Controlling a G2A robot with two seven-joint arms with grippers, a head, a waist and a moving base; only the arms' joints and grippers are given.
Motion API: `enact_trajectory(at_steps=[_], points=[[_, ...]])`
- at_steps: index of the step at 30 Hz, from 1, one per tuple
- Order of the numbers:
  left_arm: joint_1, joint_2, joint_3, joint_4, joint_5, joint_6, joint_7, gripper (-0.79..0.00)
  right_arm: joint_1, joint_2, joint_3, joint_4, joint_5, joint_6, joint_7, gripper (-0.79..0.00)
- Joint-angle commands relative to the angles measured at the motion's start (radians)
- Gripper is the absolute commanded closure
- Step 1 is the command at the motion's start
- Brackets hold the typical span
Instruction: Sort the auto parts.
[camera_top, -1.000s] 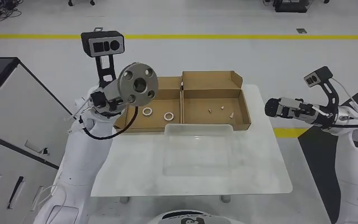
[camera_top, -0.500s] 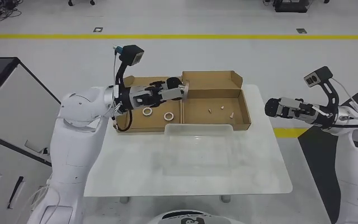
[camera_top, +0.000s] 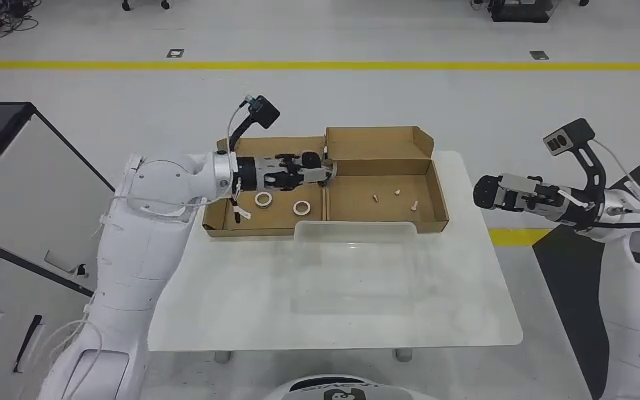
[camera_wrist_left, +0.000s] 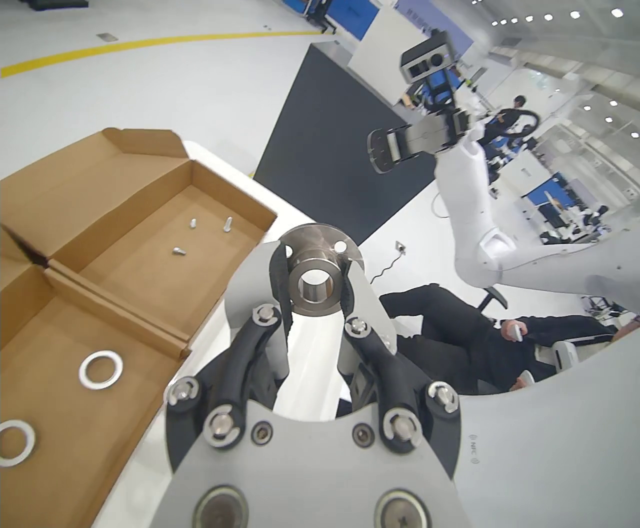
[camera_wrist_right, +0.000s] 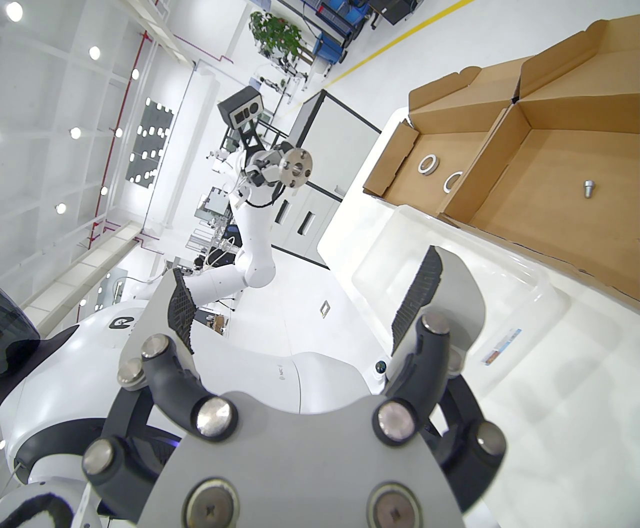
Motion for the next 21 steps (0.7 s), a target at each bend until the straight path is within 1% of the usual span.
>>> enact_trajectory(at_steps=[1, 5, 11, 16, 18, 21], points=[[-0.011, 0.007, -0.009, 0.02, 0.052, 0.004, -0.022, 0.0, 0.0, 0.0, 0.0, 0.0, 0.0, 0.0, 0.0, -0.785], [-0.025, 0.025, -0.04, 0.058, 0.164, 0.011, -0.075, 0.0, 0.0, 0.0, 0.0, 0.0, 0.0, 0.0, 0.0, -0.785], [-0.017, 0.052, -0.087, 0.082, 0.292, 0.017, -0.138, 0.0, 0.0, 0.0, 0.0, 0.0, 0.0, 0.0, 0.0, -0.785], [0.002, 0.064, -0.078, 0.085, 0.381, 0.031, -0.148, 0.0, 0.0, 0.0, 0.0, 0.0, 0.0, 0.0, 0.0, -0.785], [0.004, 0.065, -0.067, 0.098, 0.39, 0.057, -0.145, 0.0, 0.0, 0.0, 0.0, 0.0, 0.0, 0.0, 0.0, -0.785], [0.004, 0.065, -0.065, 0.098, 0.393, 0.06, -0.143, 0.0, 0.0, 0.0, 0.0, 0.0, 0.0, 0.0, 0.0, -0.785]])
